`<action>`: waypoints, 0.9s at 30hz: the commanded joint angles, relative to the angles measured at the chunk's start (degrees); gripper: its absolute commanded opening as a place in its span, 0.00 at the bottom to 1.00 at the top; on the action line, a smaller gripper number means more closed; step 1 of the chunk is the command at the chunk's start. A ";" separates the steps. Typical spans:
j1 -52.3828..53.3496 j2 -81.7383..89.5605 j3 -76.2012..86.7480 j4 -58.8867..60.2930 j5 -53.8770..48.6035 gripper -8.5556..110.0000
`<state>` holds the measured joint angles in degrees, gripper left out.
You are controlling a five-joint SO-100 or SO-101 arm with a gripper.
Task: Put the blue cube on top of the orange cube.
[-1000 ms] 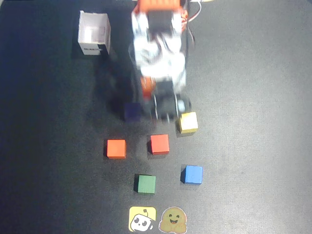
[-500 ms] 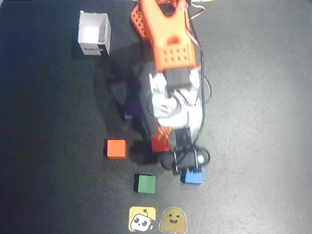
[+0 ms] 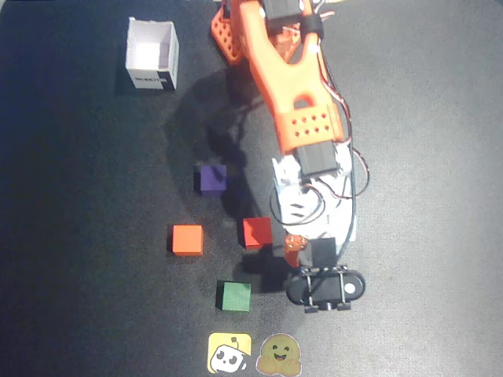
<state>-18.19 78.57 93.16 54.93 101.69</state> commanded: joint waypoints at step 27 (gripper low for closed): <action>-0.09 -11.25 -10.02 -5.89 2.55 0.25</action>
<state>-18.98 66.88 87.28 50.10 103.62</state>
